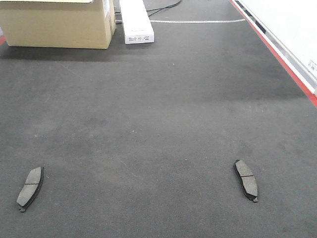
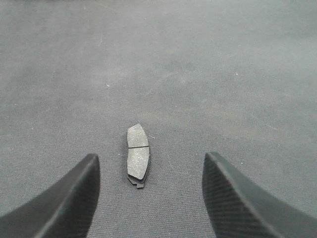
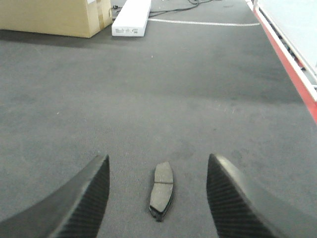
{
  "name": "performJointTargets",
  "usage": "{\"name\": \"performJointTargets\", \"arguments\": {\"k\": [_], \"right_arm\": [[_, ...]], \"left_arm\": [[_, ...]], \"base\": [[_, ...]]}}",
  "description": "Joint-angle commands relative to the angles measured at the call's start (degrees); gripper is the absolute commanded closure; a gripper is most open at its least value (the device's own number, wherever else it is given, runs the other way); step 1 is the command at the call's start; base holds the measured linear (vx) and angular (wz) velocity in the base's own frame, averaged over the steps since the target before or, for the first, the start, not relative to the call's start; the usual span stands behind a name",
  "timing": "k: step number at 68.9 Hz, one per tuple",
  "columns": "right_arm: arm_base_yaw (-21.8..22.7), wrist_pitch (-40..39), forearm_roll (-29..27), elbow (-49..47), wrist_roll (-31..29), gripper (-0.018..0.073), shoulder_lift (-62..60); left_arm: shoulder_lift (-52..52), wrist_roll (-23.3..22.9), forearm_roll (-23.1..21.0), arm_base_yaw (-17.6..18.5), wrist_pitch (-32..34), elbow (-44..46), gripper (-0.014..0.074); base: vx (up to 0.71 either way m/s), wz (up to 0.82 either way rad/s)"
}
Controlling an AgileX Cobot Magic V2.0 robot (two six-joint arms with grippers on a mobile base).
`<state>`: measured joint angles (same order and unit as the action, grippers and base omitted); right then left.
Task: Move and align brake pads A on conveyor
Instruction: 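Raise the right gripper and back the base away from the conveyor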
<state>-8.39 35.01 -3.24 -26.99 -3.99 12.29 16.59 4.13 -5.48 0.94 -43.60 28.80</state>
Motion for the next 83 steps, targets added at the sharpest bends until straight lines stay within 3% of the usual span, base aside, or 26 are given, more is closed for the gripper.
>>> {"name": "performJointTargets", "arguments": {"k": [1,83], "right_arm": [[0.26,-2.65,0.14,-1.28,-0.26,0.0146,0.64],[0.32,-2.45,0.14,-1.28,-0.44,0.0146,0.64]], "left_arm": [[0.61,-0.21,-0.66,0.22,3.55,1.16,0.0171],[0.61,-0.21,-0.66,0.22,3.55,1.16,0.0171]], "base": [[0.00,0.00],[-0.03,0.02]]}}
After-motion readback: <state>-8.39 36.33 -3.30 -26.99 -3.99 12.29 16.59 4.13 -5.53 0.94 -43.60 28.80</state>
